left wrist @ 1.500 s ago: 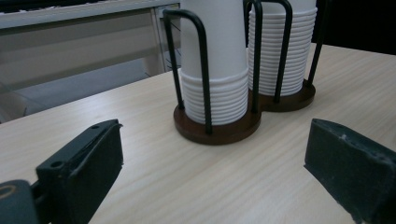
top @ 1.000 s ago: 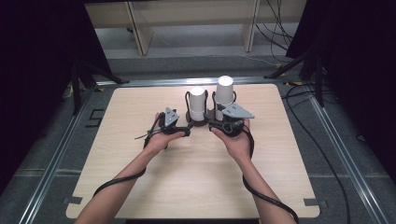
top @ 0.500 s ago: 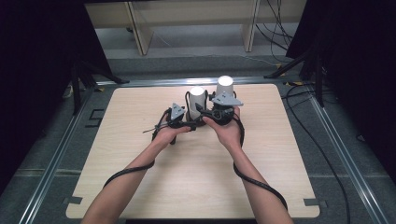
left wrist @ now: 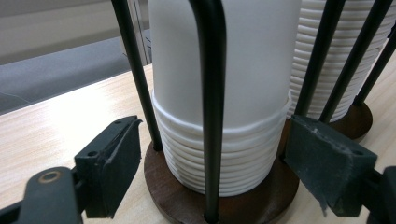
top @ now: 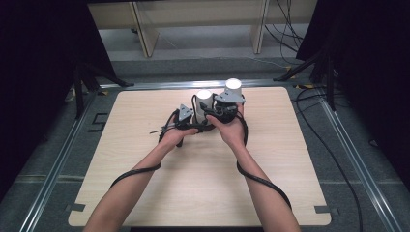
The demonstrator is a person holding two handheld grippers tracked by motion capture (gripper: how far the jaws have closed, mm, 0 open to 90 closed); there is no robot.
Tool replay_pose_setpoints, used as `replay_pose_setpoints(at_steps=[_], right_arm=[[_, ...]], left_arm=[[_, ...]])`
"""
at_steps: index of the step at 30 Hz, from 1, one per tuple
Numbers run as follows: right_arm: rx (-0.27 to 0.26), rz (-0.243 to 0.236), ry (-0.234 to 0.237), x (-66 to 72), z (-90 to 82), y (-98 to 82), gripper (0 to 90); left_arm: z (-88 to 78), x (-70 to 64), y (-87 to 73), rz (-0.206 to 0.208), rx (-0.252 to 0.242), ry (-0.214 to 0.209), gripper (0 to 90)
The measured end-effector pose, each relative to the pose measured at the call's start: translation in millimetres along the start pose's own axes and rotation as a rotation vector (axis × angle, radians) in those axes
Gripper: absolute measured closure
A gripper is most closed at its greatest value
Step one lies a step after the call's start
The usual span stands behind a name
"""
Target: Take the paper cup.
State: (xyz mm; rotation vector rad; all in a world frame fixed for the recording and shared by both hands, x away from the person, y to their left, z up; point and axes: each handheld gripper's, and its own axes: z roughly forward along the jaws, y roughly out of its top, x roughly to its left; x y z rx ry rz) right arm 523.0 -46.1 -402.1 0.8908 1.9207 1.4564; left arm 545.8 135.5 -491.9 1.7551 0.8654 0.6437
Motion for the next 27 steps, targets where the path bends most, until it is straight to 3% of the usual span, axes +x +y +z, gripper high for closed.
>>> replay_pose_setpoints(at_steps=[7,8,10,12,17,21,25,27], right_arm=[[0.019,0.011,-0.009,-0.6,9.5,1.3,35.5],[0.020,-0.006,-0.009,-2.3,11.3,2.5,34.9],[0.021,0.009,0.006,-1.5,12.8,2.6,34.7],[0.028,-0.011,-0.011,-1.8,15.7,3.9,34.1],[0.044,0.005,-0.023,-1.4,19.7,3.7,33.4],[0.060,-0.033,-0.039,-4.8,24.6,4.1,32.9],[0.063,-0.009,-0.046,-3.4,28.4,4.9,32.6],[0.061,-0.021,-0.046,-3.5,30.1,5.8,32.2]], left_arm=[[3.2,-0.8,1.7,0.001,0.021,-0.008,17.9],[4.8,-1.2,1.2,-0.001,0.015,-0.015,17.9],[4.7,-1.5,1.5,-0.005,0.020,-0.009,17.9],[5.5,-1.2,1.7,-0.013,0.017,-0.009,18.3],[5.9,-0.6,2.1,-0.012,0.022,-0.011,18.9],[7.7,-0.6,2.3,-0.029,0.012,-0.012,18.9],[9.2,-1.4,2.8,-0.028,0.008,-0.013,19.1],[9.0,-1.2,3.0,-0.022,0.014,-0.015,19.1]])
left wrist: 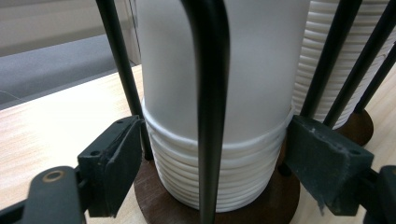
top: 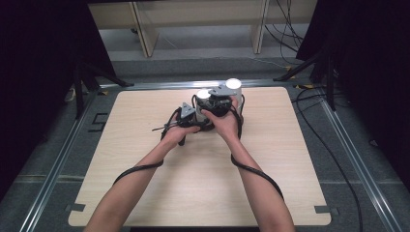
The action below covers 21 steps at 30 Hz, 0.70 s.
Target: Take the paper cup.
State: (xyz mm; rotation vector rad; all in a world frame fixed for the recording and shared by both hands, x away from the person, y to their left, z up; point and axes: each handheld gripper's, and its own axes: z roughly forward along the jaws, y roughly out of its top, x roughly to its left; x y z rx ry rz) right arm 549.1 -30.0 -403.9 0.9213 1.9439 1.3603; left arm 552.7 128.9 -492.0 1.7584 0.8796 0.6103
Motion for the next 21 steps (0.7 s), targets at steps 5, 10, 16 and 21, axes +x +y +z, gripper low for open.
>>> replay_pose_setpoints(at_steps=[5,10,16,21], right_arm=[[0.012,-0.011,-0.019,1.3,4.3,1.8,32.1],[0.023,-0.012,-0.035,3.2,8.4,3.0,31.6],[0.024,-0.014,-0.032,3.4,12.4,3.7,32.0],[0.032,-0.006,-0.030,4.0,14.6,3.9,32.3]], left_arm=[[1.1,-1.0,0.1,0.002,-0.005,-0.002,19.6],[1.0,-0.6,0.3,0.002,-0.005,-0.003,19.9],[1.5,0.3,1.5,0.003,-0.005,-0.001,19.3],[1.8,0.7,1.1,0.003,-0.005,-0.003,19.9]])
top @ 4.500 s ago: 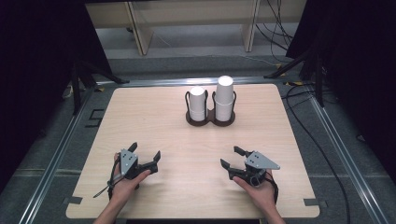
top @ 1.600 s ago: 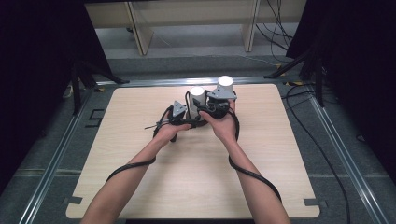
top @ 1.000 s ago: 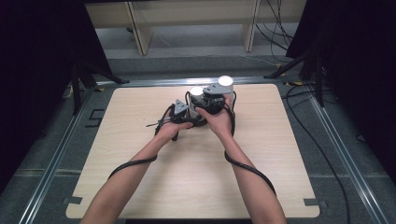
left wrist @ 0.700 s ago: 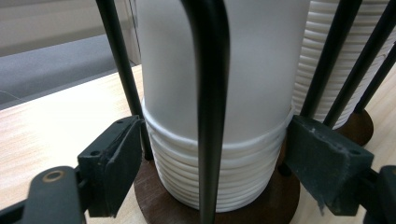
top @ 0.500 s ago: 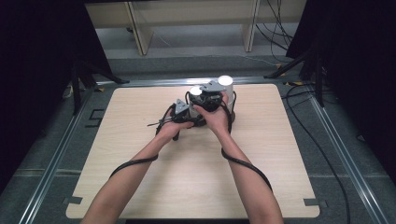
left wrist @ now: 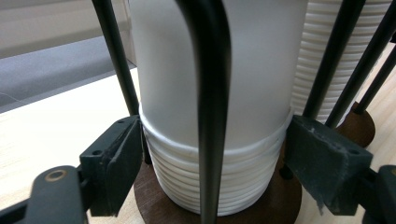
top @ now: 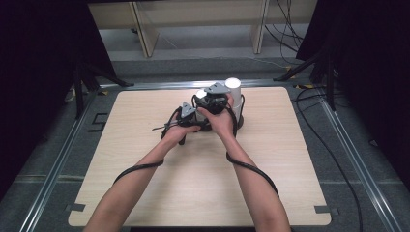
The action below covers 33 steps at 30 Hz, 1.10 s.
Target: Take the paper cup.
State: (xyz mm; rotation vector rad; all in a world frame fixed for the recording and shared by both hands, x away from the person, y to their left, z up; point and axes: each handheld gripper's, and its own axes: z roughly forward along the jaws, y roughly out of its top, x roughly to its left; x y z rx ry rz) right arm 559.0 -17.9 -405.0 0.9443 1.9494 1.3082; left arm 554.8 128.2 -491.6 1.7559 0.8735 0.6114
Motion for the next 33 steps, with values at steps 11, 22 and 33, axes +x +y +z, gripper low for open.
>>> replay_pose_setpoints(at_steps=[11,22,33], right_arm=[[-0.011,0.017,-0.019,0.2,4.4,0.9,34.5],[-0.026,0.025,-0.018,0.0,1.9,-0.5,35.1],[0.012,0.010,-0.041,2.4,5.1,3.2,33.5]], left_arm=[[-1.6,2.4,0.3,0.022,0.020,0.000,21.0],[-0.7,0.3,-0.1,0.001,0.002,-0.001,21.2],[-2.0,1.6,0.5,0.028,0.025,0.001,22.1]])
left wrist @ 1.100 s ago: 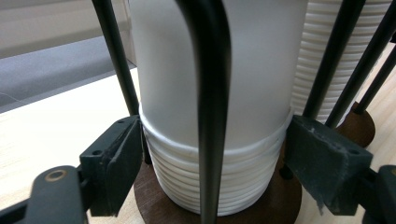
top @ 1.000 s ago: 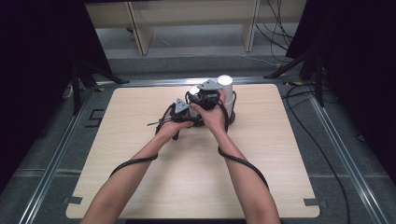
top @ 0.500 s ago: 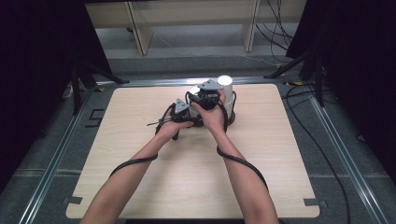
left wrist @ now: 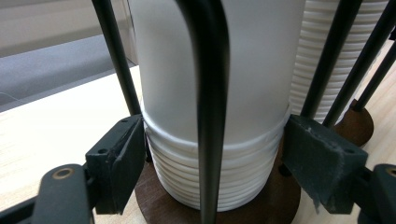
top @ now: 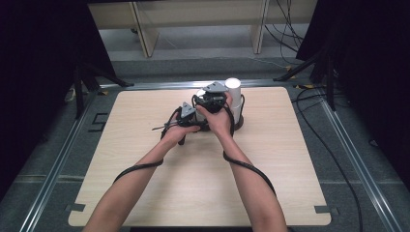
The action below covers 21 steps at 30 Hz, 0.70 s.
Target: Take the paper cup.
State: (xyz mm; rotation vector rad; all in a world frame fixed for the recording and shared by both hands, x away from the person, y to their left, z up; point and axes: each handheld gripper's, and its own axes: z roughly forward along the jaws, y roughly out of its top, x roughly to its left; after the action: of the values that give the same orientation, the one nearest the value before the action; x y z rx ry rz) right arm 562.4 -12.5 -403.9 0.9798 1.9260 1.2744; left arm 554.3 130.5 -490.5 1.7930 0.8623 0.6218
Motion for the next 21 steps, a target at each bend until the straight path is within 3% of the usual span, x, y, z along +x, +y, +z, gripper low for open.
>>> replay_pose_setpoints(at_steps=[1,3,6,11,17,18,21], right_arm=[[-0.006,0.032,-0.004,0.6,-0.1,-0.2,34.6],[-0.001,0.041,0.000,0.8,-0.4,-0.2,34.9],[-0.017,0.018,0.008,-1.1,-1.7,0.7,35.5],[-0.038,0.042,0.005,0.2,-6.4,6.7,35.6],[-0.056,0.034,0.009,-2.1,-10.3,11.4,35.7],[-0.053,0.072,0.013,0.1,-12.0,12.4,35.7],[-0.063,0.057,0.012,-1.2,-13.9,15.8,35.8]], left_arm=[[-0.3,0.0,0.1,0.000,0.002,0.000,22.4],[-0.4,-0.1,0.1,0.004,0.002,0.000,22.5],[-0.6,-0.1,0.4,0.007,0.006,-0.001,22.8],[0.0,-0.7,-0.1,0.009,0.006,0.001,22.6],[-0.1,-0.6,0.3,0.014,0.016,0.002,22.5],[-0.1,-0.6,0.3,0.014,0.016,0.002,22.5],[0.8,-0.4,-0.2,0.017,0.011,0.002,22.5]])
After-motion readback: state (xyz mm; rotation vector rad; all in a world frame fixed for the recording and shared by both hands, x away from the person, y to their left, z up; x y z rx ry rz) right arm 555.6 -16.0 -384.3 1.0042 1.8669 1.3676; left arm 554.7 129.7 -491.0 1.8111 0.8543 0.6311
